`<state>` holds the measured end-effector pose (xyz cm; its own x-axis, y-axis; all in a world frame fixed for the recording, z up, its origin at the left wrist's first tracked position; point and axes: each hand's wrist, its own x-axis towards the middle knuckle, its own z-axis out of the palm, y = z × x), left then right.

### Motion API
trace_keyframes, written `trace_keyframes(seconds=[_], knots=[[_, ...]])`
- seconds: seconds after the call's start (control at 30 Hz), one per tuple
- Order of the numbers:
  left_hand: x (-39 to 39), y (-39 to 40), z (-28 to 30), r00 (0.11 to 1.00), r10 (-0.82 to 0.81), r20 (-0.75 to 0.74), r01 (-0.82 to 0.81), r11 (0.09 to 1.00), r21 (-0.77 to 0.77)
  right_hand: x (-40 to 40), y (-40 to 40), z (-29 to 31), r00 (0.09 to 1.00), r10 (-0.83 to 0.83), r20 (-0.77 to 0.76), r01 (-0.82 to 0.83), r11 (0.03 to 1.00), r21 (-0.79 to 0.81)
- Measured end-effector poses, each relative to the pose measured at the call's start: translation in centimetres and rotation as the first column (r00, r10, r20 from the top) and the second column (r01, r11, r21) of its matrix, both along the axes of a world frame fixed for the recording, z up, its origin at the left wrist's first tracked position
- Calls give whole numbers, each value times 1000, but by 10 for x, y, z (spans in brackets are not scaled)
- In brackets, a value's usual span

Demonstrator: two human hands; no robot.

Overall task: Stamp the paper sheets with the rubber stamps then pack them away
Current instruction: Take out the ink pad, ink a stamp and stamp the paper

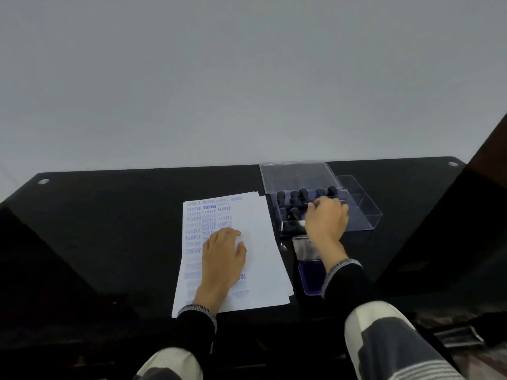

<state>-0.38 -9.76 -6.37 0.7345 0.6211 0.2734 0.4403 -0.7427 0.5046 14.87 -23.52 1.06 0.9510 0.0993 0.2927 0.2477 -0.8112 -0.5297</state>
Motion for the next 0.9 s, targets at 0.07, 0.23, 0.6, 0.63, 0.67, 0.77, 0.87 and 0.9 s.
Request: trace_keyframes(seconds=[0.07, 0.23, 0.6, 0.63, 0.67, 0.77, 0.87, 0.9], knots=[[1, 1, -1, 1000, 5, -6, -5, 1000, 3, 14, 3, 2, 998, -28, -47, 23, 996, -89], [1, 0, -5, 1000, 8, -4, -8, 1000, 26, 33, 15, 4, 978, -59, -200, 0, 959, -284], [2, 0, -6, 1000, 6, 11, -7, 998, 56, 11, 16, -2, 997, 69, 30, -75, 962, 263], [3, 0, -5, 1000, -1, 18, 0, 998, 63, 4, 13, -1, 992, 120, 44, -127, 921, 368], [3, 0, -4, 999, -13, 31, 10, 997, 74, -3, 10, 1, 986, 162, 43, -163, 870, 466], [3, -2, -3, 997, -60, 44, 52, 986, 160, -20, -2, 4, 975, 222, 12, -175, 735, 655], [3, -2, -2, 997, -74, 15, 69, 975, 213, -30, -17, 2, 957, 283, -58, -145, 644, 751], [5, -4, -2, 998, -54, -12, 56, 967, 247, -32, -23, 1, 945, 312, -98, -119, 608, 785]])
